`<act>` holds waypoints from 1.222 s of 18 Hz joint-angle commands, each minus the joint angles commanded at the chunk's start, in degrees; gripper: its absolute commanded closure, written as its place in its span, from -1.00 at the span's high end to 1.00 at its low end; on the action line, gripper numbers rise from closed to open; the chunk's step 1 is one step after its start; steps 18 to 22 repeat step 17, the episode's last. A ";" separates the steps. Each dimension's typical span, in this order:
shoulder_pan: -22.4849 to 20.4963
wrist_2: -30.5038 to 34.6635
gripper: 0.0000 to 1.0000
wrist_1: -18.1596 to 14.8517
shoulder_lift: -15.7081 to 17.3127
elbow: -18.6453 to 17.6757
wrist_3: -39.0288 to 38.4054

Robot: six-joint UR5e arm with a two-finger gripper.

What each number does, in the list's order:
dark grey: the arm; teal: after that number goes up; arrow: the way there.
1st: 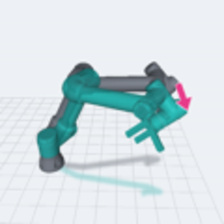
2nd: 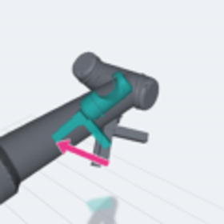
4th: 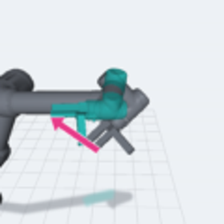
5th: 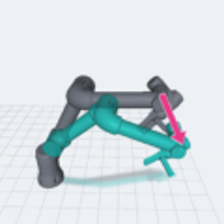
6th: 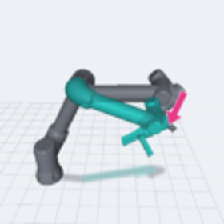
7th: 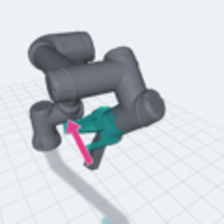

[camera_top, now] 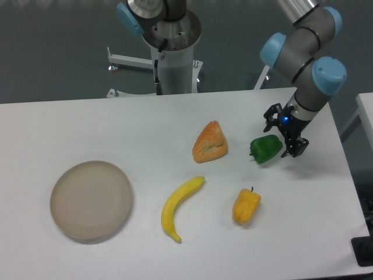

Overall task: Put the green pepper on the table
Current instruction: 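Open the gripper and release the green pepper, lifting slightly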

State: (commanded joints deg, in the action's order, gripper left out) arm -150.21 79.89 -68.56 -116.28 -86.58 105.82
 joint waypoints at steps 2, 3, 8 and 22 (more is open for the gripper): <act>0.09 0.00 1.00 0.44 0.00 0.44 0.17; 0.09 0.18 1.00 1.31 0.00 0.88 0.09; 0.62 3.69 1.00 6.15 0.26 0.97 -0.18; 0.70 3.61 1.00 6.68 0.26 1.41 -1.58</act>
